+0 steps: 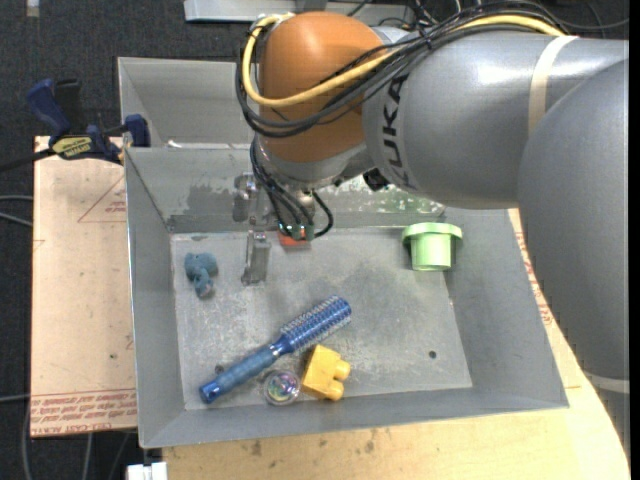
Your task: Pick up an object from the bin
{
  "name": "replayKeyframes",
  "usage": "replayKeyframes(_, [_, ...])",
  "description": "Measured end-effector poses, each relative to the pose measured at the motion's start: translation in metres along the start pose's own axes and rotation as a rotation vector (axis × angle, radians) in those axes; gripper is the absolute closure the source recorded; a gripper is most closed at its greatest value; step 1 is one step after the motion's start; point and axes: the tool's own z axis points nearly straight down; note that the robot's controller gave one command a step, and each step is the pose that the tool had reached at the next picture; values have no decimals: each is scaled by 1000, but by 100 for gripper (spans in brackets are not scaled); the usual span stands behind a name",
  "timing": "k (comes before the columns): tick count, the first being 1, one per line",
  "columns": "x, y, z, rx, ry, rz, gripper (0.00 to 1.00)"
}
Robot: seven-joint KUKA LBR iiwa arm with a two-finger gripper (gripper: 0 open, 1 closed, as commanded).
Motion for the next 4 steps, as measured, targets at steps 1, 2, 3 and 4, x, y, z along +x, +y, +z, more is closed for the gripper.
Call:
replayKeyframes(1, [83, -54, 148, -1, -21, -193, 0])
replayKeyframes(2, [79, -86, 118, 0, -11, -109, 0])
replayKeyframes(3, [73, -91, 119, 0, -9, -167, 0])
replayKeyframes(4, [67, -94, 147, 0, -7, -358, 0])
